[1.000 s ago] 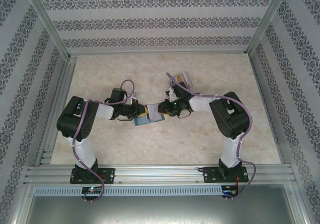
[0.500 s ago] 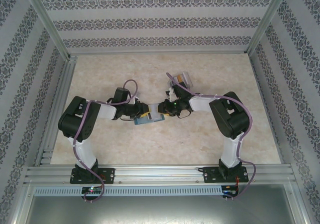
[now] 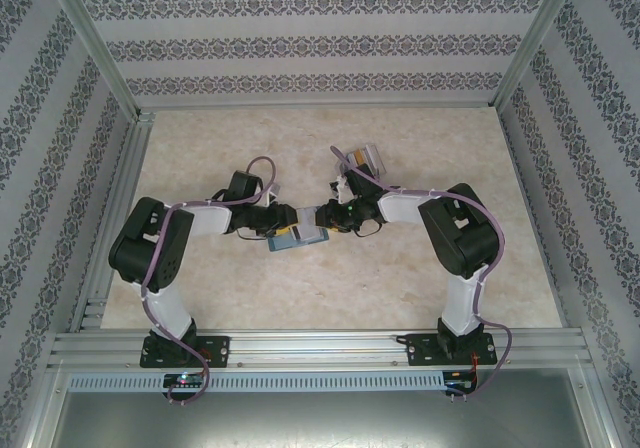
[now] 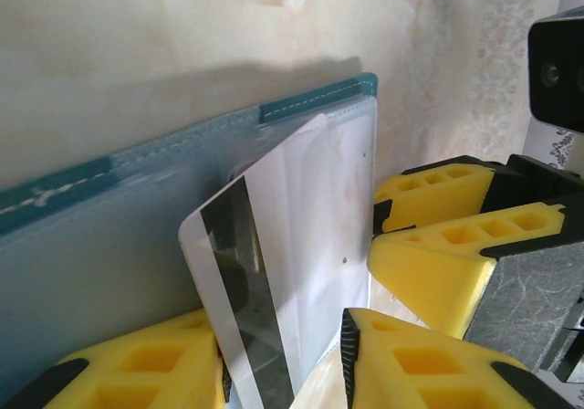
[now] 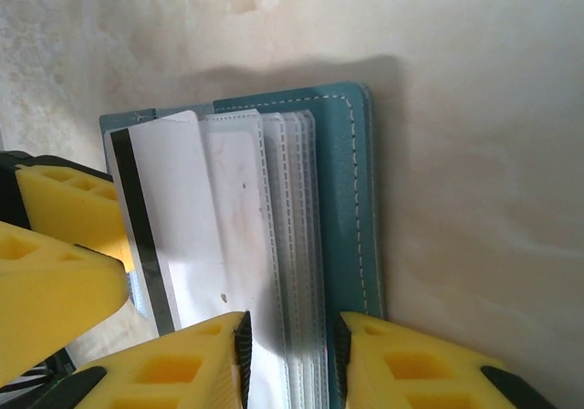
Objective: Put the credit cards into the card holder
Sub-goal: Insert the credit card into the card slot.
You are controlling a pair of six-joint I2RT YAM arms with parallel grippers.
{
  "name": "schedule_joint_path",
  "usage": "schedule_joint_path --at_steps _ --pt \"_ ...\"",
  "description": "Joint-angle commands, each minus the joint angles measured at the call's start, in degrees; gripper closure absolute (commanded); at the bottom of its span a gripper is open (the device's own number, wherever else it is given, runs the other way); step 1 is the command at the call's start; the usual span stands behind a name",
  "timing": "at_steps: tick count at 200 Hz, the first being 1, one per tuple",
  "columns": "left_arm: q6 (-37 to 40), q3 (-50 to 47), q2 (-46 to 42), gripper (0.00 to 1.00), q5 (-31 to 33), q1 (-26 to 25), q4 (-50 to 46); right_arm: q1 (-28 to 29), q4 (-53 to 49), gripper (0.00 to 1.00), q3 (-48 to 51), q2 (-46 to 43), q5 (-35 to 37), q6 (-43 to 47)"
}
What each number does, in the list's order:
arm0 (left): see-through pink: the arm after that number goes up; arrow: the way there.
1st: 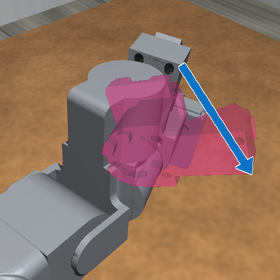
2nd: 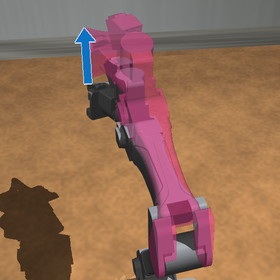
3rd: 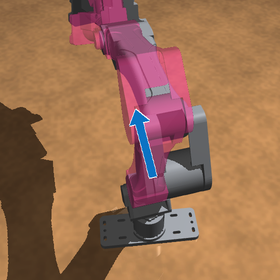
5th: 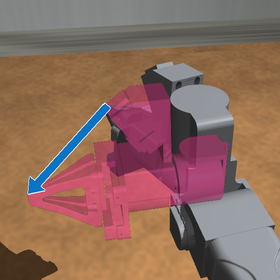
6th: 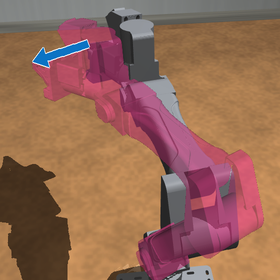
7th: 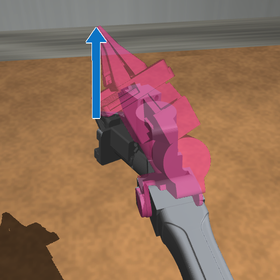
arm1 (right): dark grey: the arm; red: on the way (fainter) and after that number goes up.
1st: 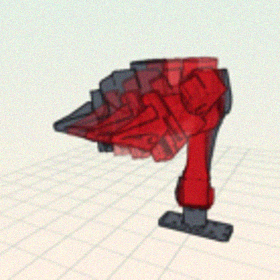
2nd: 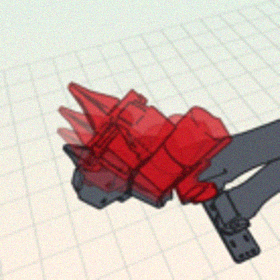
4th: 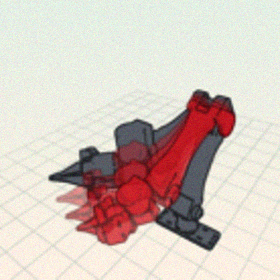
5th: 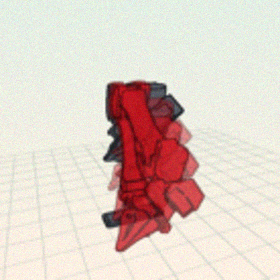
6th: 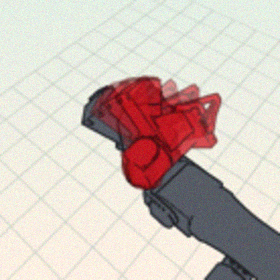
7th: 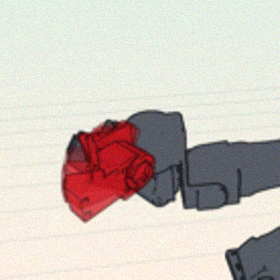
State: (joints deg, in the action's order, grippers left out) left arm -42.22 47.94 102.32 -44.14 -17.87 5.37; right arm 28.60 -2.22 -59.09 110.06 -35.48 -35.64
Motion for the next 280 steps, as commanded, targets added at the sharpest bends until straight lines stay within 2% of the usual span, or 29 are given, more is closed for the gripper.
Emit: schedule_joint_path --at_steps 1,49,79,94,127,142,164,228,280 --pt "1.70 1.05 -2.32 0.61 1.26 0.93 -4.54 -1.05 -4.52 0.66 0.27 -1.49 1.73 2.82" --pt "3.19 1.72 -4.64 0.60 3.27 1.68 -8.11 -1.35 -7.42 0.66 -1.61 -2.90 2.88 4.68" --pt "1.96 1.98 -3.09 0.64 1.94 1.40 -6.07 -1.35 -7.29 0.66 -1.67 -2.85 2.88 4.48" --pt "1.60 1.86 -1.87 0.70 1.51 1.27 -5.28 -1.34 -7.12 0.66 -1.55 -2.92 2.92 4.42" --pt "-1.13 0.45 0.22 0.93 -1.04 1.09 -0.29 -1.44 -7.96 0.66 -1.37 -3.19 2.96 5.12" --pt "-1.57 -0.17 0.11 0.97 -1.47 0.98 0.56 -1.75 -8.15 0.66 -1.33 -3.30 2.90 5.31" --pt "-0.93 -0.72 -0.33 1.00 -2.03 0.78 -0.08 -2.01 -8.15 0.66 -1.68 -3.03 2.70 5.25" --pt "-0.66 -2.20 -0.72 1.00 -3.97 0.81 -1.42 -1.99 -8.42 0.66 -2.20 -2.75 2.62 5.39" --pt "-2.32 -1.71 2.22 1.00 -4.74 0.74 3.31 -1.81 -8.42 0.66 -2.38 -2.40 2.35 5.37"
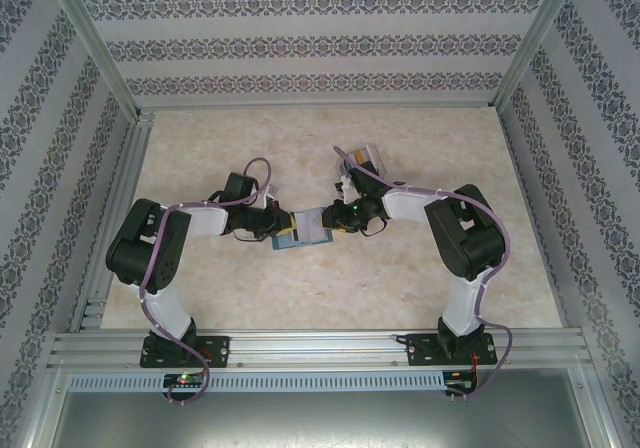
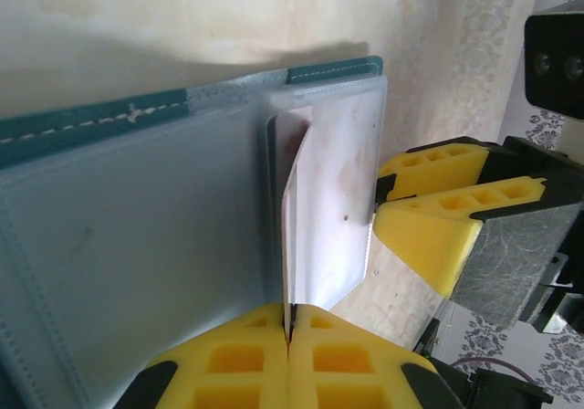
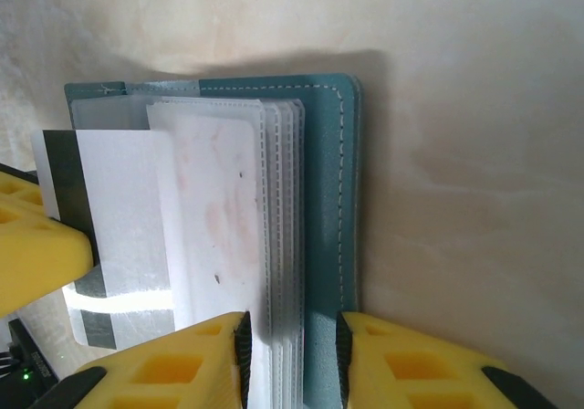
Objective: Put the credit cards into the card holder
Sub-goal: Insert the credit card into the card slot.
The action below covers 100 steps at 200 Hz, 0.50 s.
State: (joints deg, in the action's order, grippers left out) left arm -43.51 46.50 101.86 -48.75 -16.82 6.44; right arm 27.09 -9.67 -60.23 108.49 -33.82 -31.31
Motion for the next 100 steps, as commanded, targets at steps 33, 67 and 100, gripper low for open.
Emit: schedule_joint_path --at_steps 33,67,100 --pt "-1.26 1.01 5.18 1.00 -0.21 -0.68 3.22 -0.03 -1.02 0.66 -1.52 -0.33 0.42 1.03" --pt "-1.16 2.60 6.81 0.97 0.12 -1.72 2.69 0.31 -0.90 0.66 -1.95 0.41 0.17 0.76" --pt "-0.08 4.66 6.68 0.89 2.21 -3.08 -1.07 0.85 -0.74 0.66 -2.14 1.01 0.22 0.62"
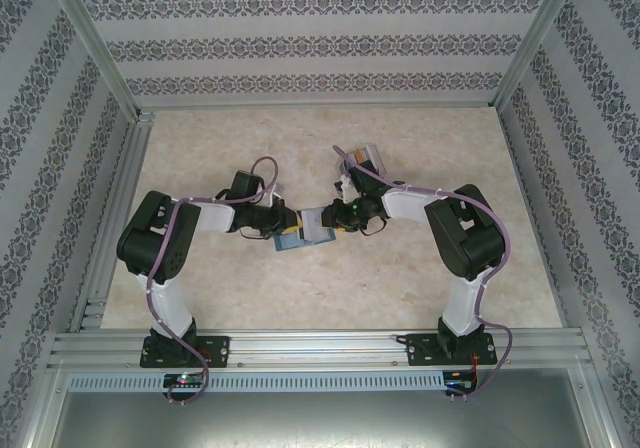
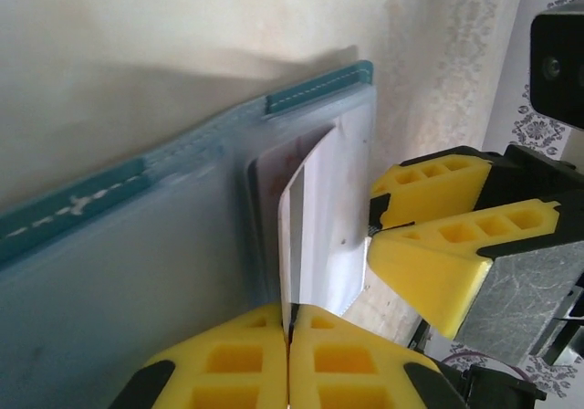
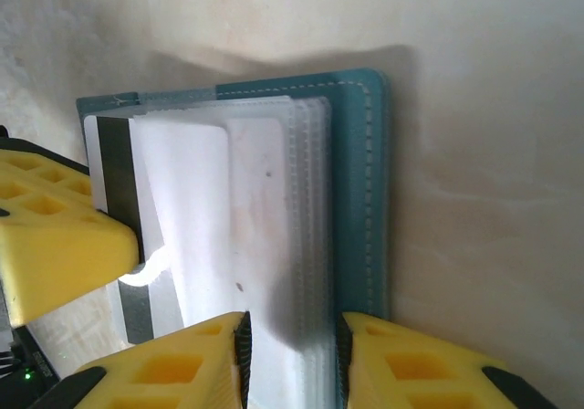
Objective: Put the credit cards into the card holder
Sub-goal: Insert the credit card into the card slot.
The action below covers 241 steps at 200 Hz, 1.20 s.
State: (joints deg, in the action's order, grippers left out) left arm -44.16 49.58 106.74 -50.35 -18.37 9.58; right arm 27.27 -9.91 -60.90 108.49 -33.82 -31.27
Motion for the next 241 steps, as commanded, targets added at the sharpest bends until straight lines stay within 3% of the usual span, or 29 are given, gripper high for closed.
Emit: schedule_joint_path --at_steps 1,31,64,94,152,208,241 --pt "0.66 1.66 1.76 0.89 3.87 -1.60 -4.48 0.72 -0.48 0.66 -1.48 0.97 0.24 0.58" --pt "4.06 4.47 0.93 0.74 9.21 -3.73 -12.65 0.82 -0.57 0.66 -1.31 1.07 0.38 0.63" --pt "5.50 5.43 1.07 0.66 11.96 -4.14 -16.63 0.84 -0.81 0.66 -1.40 1.01 0.51 0.94" --pt "6.70 7.06 0.17 0.63 13.64 -4.35 -20.26 0.81 -0.85 0.66 -1.18 0.88 0.51 0.97" --pt "13.57 14.31 -2.11 0.54 23.60 -6.18 -38.10 0.84 -1.27 0.66 -1.03 0.38 0.96 1.47" --pt "13.89 17.35 -2.05 0.50 28.62 -8.90 -42.23 0.84 -1.52 0.66 -1.13 0.29 0.95 1.61" --pt "14.10 22.20 -0.67 0.48 35.25 -11.51 -49.38 0.86 -1.86 0.66 -0.84 -0.22 1.22 1.84"
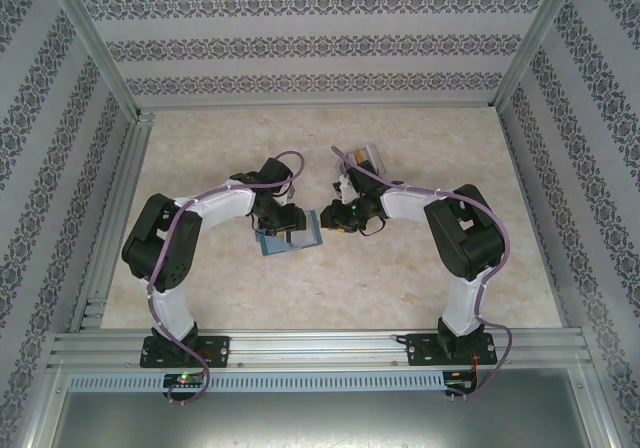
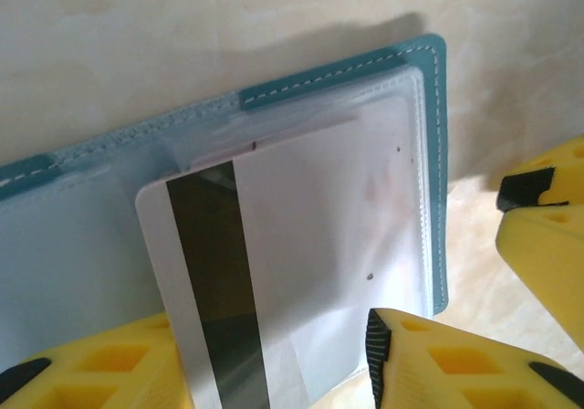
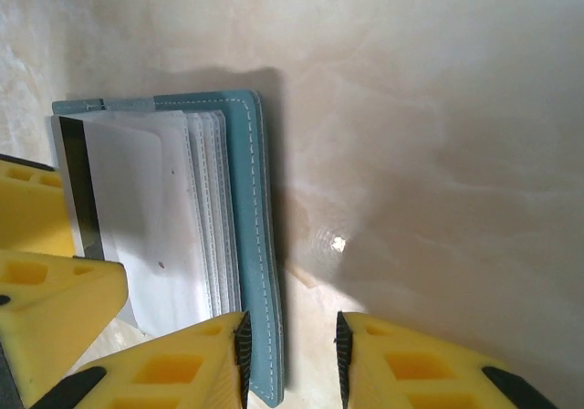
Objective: Put the credit cards into the card holder
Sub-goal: Insert the credit card into the card slot.
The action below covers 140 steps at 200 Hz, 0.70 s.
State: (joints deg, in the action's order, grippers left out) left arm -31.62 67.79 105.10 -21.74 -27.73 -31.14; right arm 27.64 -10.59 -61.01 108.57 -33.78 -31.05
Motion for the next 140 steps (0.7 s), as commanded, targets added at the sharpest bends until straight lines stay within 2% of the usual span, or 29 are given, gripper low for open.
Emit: schedule_joint_path --at_steps 1,36,140 --pt "1.56 4.09 0.98 0.48 6.85 -2.24 -8.89 0.49 -1.27 0.66 -0.75 -0.34 1.17 1.61" --pt "1.99 7.32 1.51 0.42 12.56 -3.55 -13.98 0.38 -1.24 0.66 -0.75 -0.22 1.17 1.70" --pt "2.42 10.77 7.59 0.40 12.42 -6.29 -15.83 -0.01 -2.43 0.66 -1.50 -0.39 1.08 2.47"
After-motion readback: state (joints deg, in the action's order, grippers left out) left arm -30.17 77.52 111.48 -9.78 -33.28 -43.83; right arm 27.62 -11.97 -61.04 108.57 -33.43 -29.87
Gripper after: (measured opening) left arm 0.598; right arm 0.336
